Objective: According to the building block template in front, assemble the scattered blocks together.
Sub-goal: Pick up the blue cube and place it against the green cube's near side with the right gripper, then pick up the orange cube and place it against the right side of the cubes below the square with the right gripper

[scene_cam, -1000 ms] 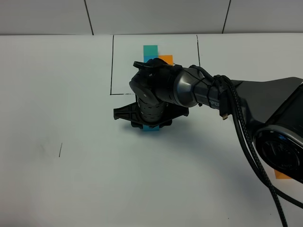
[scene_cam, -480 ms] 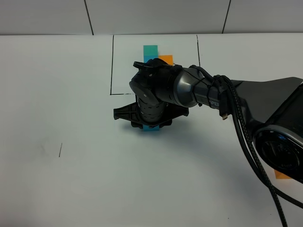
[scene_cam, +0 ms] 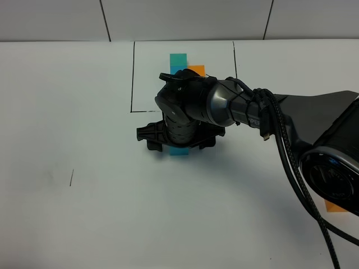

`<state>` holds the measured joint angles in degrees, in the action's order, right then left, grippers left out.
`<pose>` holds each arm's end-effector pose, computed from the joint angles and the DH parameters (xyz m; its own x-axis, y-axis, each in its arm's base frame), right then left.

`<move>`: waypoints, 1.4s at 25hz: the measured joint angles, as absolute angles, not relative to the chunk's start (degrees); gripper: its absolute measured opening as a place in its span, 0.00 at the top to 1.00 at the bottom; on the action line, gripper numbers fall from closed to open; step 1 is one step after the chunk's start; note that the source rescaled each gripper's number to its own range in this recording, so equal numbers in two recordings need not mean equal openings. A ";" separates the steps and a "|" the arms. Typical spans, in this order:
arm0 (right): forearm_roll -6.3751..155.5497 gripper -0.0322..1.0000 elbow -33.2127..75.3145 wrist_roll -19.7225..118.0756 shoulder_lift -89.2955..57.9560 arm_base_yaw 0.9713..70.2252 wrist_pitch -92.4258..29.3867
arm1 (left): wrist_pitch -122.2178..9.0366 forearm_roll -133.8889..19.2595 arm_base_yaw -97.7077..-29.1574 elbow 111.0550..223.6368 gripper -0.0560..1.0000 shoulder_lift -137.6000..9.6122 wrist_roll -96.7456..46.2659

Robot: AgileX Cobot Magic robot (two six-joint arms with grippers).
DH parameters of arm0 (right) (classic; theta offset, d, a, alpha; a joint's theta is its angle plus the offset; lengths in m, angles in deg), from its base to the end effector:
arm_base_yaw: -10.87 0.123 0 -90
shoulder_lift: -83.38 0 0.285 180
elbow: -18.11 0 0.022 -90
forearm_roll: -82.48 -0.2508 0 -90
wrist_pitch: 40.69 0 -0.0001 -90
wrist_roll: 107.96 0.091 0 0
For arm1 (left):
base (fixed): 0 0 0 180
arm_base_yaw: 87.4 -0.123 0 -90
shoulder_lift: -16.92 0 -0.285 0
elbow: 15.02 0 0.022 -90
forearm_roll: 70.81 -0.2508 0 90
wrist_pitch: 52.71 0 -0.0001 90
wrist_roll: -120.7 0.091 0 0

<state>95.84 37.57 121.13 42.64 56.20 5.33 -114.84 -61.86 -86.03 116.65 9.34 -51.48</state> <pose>0.3395 0.3219 0.1167 -0.9513 -0.0659 -0.3013 -0.0821 0.9958 0.0415 -0.0077 -0.0123 0.2773 -0.4554 0.0733 -0.8873 0.1744 0.9846 -0.0082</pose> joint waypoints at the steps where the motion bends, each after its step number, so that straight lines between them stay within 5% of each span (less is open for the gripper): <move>1: 95.87 0.15 37.57 121.13 42.50 56.20 5.39 | -114.84 -61.86 -86.03 116.65 0.61 9.34 -51.48; 4: 95.87 0.01 37.57 120.18 41.19 56.20 6.03 | -114.84 -61.86 -86.03 116.65 0.61 9.34 -51.48; 17: 94.80 0.00 35.55 105.03 25.44 51.29 11.66 | -114.84 -61.86 -86.03 116.65 0.61 9.34 -51.48; 35: 99.28 0.05 -2.40 101.54 -2.14 38.68 9.44 | -114.84 -61.86 -86.03 116.65 0.61 9.34 -51.44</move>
<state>99.28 -2.40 101.54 -2.14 38.68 9.44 -114.84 -61.86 -86.03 116.65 9.34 -51.44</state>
